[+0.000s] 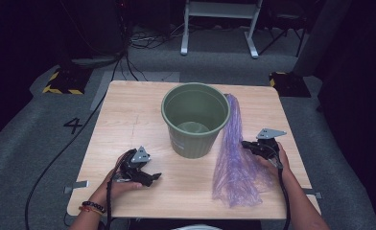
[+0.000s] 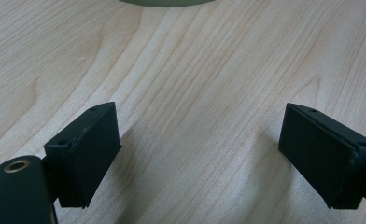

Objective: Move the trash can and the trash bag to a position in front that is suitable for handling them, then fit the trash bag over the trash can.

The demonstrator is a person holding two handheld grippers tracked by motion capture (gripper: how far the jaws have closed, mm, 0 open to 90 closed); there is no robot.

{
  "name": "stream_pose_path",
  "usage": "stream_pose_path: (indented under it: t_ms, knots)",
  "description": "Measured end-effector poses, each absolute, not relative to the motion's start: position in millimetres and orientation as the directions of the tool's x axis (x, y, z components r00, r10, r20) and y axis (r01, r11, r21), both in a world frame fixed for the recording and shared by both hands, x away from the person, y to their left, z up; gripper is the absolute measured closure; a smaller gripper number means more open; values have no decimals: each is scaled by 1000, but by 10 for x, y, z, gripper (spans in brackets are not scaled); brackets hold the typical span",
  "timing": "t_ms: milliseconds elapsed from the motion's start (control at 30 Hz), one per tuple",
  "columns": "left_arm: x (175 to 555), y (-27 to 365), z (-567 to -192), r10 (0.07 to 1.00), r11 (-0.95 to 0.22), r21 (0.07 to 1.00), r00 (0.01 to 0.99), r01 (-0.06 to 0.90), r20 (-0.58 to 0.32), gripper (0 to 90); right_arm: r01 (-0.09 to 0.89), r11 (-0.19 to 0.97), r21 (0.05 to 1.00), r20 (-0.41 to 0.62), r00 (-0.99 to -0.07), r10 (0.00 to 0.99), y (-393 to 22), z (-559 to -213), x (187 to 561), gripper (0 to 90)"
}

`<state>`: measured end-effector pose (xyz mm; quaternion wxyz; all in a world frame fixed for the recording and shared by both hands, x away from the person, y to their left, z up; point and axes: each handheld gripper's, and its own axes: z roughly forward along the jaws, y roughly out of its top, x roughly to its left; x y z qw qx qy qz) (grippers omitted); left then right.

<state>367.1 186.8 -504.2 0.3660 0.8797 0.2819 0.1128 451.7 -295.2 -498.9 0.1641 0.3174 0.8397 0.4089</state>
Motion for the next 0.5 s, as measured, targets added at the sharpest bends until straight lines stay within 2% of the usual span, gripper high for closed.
stream_pose_path:
  t_ms: [500]
  knots:
    - [3664,1870,-5042,582,-571,709,813,414,-7,127,373,434,820,-20,-739,673,-2985,-4913,4485,900]
